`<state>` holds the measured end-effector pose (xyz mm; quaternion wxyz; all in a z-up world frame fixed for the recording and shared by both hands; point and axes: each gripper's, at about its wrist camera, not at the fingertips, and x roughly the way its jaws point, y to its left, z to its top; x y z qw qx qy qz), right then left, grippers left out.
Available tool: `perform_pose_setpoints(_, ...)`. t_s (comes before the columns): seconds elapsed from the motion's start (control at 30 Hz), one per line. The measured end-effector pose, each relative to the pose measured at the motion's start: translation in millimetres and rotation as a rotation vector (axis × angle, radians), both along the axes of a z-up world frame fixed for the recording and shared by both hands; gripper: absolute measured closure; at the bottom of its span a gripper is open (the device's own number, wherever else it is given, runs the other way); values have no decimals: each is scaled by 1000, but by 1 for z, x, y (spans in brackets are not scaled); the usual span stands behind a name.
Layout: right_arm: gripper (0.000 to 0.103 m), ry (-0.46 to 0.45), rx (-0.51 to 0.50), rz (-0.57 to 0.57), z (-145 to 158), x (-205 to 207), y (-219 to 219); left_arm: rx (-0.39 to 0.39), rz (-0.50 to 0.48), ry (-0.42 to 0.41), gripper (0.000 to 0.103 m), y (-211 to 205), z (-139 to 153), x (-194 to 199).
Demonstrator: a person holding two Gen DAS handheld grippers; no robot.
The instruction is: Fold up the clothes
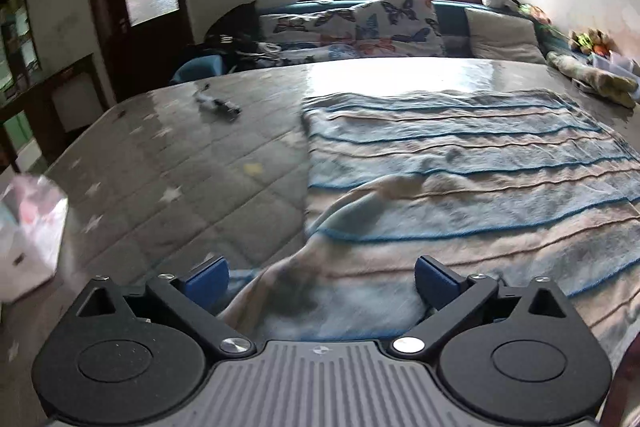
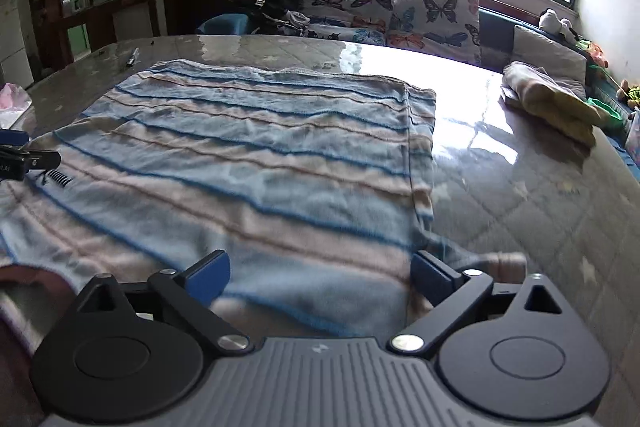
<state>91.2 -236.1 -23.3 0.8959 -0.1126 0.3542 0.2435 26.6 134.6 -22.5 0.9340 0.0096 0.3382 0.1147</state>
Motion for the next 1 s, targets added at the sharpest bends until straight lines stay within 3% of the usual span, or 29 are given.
perform_pose_setpoints(0.3,0,4,35,-38,-1,-32,-28,-11,94,-12,0,25,0,-32)
perform_pose_setpoints(0.63,0,-16,46,-64,1,-56,-52,44,184,-16,0,49,2,-64)
perform_pose_setpoints(0.73,0,-24,42,-76,-3,-60,-56,23,223,-19,0,60,1,-72)
perform_pose_setpoints(1.0,0,-35,77,-162,5,-60,-77,90,277,-10,0,66,7,-78)
